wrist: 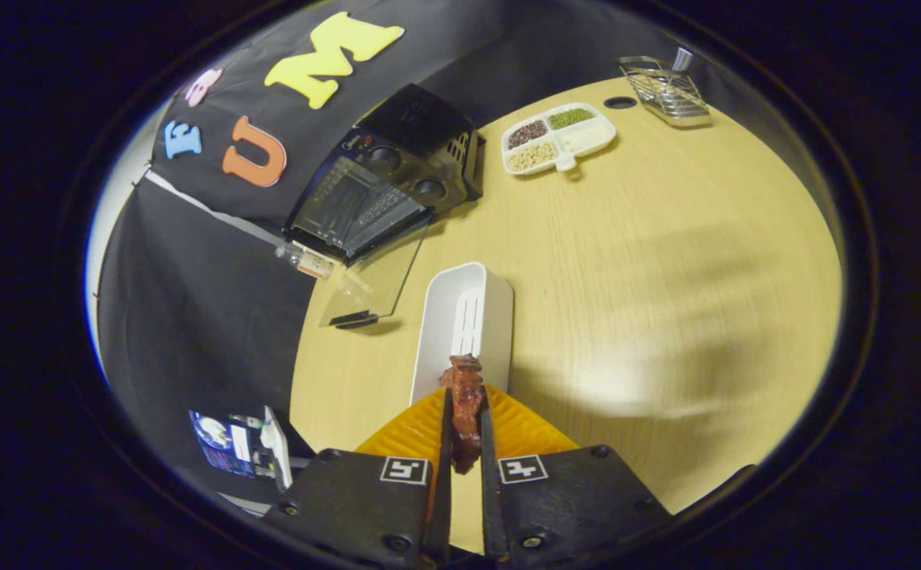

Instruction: Open the toaster oven, put the food inside, and close the toaster oven door.

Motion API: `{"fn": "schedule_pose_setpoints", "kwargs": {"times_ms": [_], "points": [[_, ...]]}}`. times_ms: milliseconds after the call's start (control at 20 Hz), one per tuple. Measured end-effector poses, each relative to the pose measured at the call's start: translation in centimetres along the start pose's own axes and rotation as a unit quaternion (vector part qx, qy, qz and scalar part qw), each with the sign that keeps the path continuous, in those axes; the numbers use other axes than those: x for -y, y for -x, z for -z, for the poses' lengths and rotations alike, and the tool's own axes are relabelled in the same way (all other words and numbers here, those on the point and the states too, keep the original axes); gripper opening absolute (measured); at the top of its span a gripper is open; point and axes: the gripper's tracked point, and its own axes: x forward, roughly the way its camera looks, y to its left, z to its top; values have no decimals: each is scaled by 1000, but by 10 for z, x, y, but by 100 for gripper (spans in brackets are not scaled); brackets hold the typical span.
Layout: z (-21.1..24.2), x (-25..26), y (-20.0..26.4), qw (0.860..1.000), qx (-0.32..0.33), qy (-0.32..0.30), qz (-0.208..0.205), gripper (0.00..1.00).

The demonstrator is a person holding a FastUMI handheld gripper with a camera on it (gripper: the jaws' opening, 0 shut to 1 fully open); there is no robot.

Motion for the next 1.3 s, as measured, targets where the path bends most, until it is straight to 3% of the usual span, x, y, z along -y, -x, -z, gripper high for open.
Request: {"fn": "schedule_pose_setpoints", "kwargs": {"times_ms": [400, 850, 1150, 1300], "points": [[-21, -29, 24, 999, 29, -1, -37, 14], [-38, -109, 2, 990, 85, -80, -76, 13], [-59, -179, -56, 963, 153, -182, -123, 13], [-84, -190, -98, 945, 218, -221, -103, 13]]}}
